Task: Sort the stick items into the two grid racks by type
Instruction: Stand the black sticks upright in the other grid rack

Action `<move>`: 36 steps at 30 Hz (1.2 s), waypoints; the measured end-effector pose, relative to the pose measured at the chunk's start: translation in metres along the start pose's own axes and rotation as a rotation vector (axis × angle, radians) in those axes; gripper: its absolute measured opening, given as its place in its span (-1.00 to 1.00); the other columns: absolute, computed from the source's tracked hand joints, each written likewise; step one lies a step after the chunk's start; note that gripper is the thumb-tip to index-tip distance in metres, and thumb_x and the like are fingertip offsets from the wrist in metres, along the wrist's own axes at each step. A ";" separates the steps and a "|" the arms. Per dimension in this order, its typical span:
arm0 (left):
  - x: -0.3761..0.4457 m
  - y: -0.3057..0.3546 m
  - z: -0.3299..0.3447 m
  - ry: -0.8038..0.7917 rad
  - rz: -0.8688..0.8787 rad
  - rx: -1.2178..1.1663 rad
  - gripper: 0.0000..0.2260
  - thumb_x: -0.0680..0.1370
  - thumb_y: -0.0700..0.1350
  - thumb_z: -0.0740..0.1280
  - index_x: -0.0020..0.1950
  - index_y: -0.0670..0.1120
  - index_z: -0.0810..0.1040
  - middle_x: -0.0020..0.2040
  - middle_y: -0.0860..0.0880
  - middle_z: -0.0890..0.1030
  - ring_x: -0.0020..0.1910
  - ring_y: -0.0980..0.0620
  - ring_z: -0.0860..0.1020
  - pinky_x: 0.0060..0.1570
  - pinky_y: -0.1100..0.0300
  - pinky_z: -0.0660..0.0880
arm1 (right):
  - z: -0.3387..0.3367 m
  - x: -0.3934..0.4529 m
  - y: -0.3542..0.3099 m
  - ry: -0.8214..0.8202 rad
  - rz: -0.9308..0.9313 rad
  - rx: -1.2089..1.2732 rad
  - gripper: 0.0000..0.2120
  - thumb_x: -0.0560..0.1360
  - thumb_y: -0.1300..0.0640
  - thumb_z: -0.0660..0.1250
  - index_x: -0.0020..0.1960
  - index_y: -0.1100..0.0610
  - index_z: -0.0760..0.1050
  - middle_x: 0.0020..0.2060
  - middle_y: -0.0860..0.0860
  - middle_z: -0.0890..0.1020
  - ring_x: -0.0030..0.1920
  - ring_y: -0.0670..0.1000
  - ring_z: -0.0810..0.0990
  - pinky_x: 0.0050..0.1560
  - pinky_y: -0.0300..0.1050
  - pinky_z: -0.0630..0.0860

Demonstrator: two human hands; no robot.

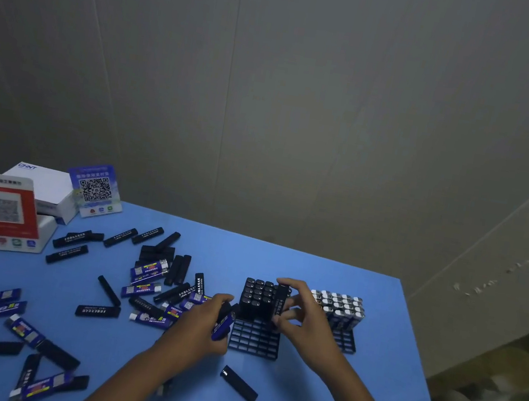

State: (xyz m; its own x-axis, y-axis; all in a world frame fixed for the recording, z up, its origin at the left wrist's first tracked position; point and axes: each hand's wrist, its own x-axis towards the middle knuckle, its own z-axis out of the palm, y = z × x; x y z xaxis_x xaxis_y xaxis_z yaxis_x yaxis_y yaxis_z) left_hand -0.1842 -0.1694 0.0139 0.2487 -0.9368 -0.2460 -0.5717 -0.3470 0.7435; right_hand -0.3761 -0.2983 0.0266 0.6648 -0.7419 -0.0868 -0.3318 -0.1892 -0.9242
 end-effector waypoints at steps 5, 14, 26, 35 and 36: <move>0.004 0.004 0.002 0.010 0.004 0.012 -0.35 0.49 -0.13 0.42 0.50 0.07 0.21 0.04 0.13 0.54 -0.28 0.24 0.50 -0.18 0.40 0.43 | 0.000 0.006 -0.001 0.066 -0.059 -0.129 -0.69 0.53 0.21 0.41 0.13 -0.16 0.49 -0.14 0.02 0.62 -0.16 0.02 0.63 -0.06 -0.06 0.58; 0.011 0.002 -0.001 0.012 -0.006 0.022 -0.35 0.50 -0.13 0.41 0.51 0.07 0.19 0.08 0.08 0.51 -0.31 0.23 0.48 -0.25 0.41 0.43 | 0.002 0.020 0.013 0.134 -0.091 -0.336 -0.92 0.52 0.07 0.45 -0.03 -0.06 0.57 -0.13 -0.15 0.61 -0.06 -0.19 0.57 -0.09 -0.39 0.44; 0.014 -0.004 -0.006 -0.001 -0.046 0.016 -0.35 0.51 -0.15 0.38 0.53 0.05 0.16 -0.11 0.19 0.43 -0.34 0.22 0.43 -0.30 0.42 0.39 | 0.010 0.035 0.027 0.029 -0.021 -0.492 -0.86 0.51 0.18 0.42 -0.07 -0.05 0.53 -0.30 -0.07 0.59 -0.28 -0.13 0.54 -0.27 -0.39 0.40; 0.016 -0.009 -0.010 -0.009 -0.057 0.003 -0.35 0.51 -0.15 0.39 0.52 0.06 0.18 -0.15 0.18 0.46 -0.37 0.28 0.46 -0.31 0.44 0.40 | 0.014 0.040 0.034 0.024 -0.105 -0.645 -0.77 0.51 0.26 0.35 0.08 -0.01 0.46 -0.06 -0.13 0.52 -0.13 -0.13 0.48 -0.09 -0.24 0.46; 0.016 -0.010 -0.010 -0.008 -0.054 0.005 -0.35 0.50 -0.15 0.39 0.52 0.06 0.19 -0.15 0.17 0.47 -0.38 0.31 0.46 -0.31 0.44 0.40 | 0.016 0.041 0.033 0.028 -0.099 -0.637 -0.76 0.50 0.28 0.36 0.05 0.00 0.42 -0.06 -0.12 0.54 -0.12 -0.10 0.50 -0.08 -0.16 0.50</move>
State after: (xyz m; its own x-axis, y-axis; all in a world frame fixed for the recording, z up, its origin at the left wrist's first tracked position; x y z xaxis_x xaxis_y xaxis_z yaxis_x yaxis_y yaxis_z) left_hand -0.1670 -0.1806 0.0088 0.2731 -0.9172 -0.2902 -0.5614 -0.3969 0.7262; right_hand -0.3497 -0.3247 -0.0134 0.6980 -0.7161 0.0055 -0.6074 -0.5961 -0.5250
